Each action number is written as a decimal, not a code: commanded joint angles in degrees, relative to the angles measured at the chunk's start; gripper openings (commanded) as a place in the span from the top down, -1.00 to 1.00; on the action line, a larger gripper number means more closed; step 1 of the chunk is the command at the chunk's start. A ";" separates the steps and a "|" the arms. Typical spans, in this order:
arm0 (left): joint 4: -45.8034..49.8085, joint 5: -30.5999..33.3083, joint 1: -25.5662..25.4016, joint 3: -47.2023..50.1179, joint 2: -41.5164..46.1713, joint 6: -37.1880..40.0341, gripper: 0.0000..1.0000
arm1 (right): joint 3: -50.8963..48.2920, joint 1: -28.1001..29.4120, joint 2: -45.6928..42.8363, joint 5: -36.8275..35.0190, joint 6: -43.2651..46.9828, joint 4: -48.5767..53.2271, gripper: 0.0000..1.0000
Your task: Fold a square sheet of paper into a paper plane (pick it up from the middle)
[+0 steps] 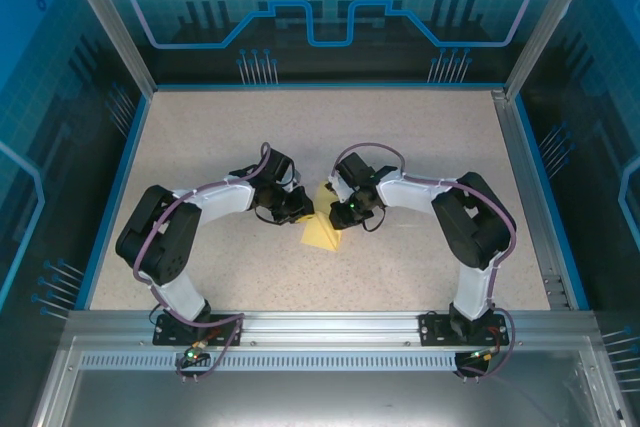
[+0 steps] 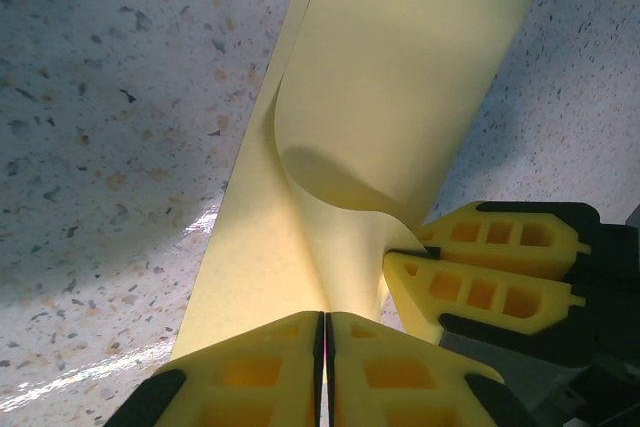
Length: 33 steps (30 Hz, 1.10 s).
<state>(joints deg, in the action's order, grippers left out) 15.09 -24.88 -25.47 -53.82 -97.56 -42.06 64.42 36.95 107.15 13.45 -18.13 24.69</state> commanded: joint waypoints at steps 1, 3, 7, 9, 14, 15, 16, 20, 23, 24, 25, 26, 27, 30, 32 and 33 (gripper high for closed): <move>0.29 -0.93 -0.59 0.04 -0.01 -0.12 0.75 | 0.73 -1.00 0.29 -1.12 -0.05 1.15 0.76; 0.29 -1.09 -0.63 0.03 -0.17 -0.10 0.75 | 0.57 -0.99 0.11 -1.59 -0.23 1.33 0.76; 0.13 -1.24 -0.78 -0.19 -0.46 -0.07 0.75 | 0.81 -1.00 0.02 -2.27 -0.07 1.42 0.75; 0.15 -1.39 -0.89 -0.32 -0.61 -0.12 0.75 | 1.34 -1.00 0.82 -1.86 0.19 1.78 0.75; 0.17 -1.38 -1.06 -0.67 -0.64 -0.12 0.75 | 1.43 -0.91 1.05 -1.90 -0.09 1.70 0.75; 0.20 -1.36 -1.07 -0.75 -0.75 -0.12 0.75 | 1.36 -0.91 1.04 -2.03 -0.19 1.81 0.75; 0.16 -1.34 -1.07 -0.84 -0.83 -0.13 0.75 | 1.25 -0.91 0.98 -2.11 -0.30 1.79 0.75; -0.16 -1.80 -1.07 -1.71 -1.35 -0.52 0.75 | 0.79 -0.78 0.58 -2.19 -0.68 1.86 0.74; -0.42 -1.85 -1.14 -2.07 -1.38 -0.82 0.74 | 0.60 -0.81 0.54 -2.47 -0.99 1.59 0.74; -0.43 -1.81 -1.16 -2.16 -1.47 -0.82 0.74 | 0.66 -0.81 0.51 -2.55 -1.18 1.72 0.74; -0.52 -1.92 -1.11 -2.20 -1.58 -0.87 0.74 | 0.51 -0.73 0.45 -2.40 -1.29 1.55 0.74; -0.66 -2.00 -1.16 -2.21 -1.67 -1.06 0.74 | 0.44 -0.66 0.39 -2.38 -1.38 1.42 0.75; -0.92 -2.03 -1.13 -2.16 -1.72 -1.24 0.75 | 0.54 -0.57 0.36 -2.61 -1.60 1.63 0.76; -1.47 -2.18 -1.15 -1.82 -1.79 -1.62 0.74 | 0.35 -0.39 -0.19 -2.48 -1.73 1.59 0.76; -1.54 -2.18 -1.12 -1.81 -1.91 -1.72 0.74 | 0.44 -0.40 -0.43 -2.03 -1.65 1.50 0.76; -1.56 -2.21 -1.16 -1.81 -1.87 -1.59 0.75 | 0.61 -0.38 -0.37 -2.11 -1.73 1.59 0.76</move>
<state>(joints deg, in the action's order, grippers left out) 14.13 -25.32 -26.11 -54.26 -98.65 -42.74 64.62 36.95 107.28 11.33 -19.29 25.08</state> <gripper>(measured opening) 0.127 0.121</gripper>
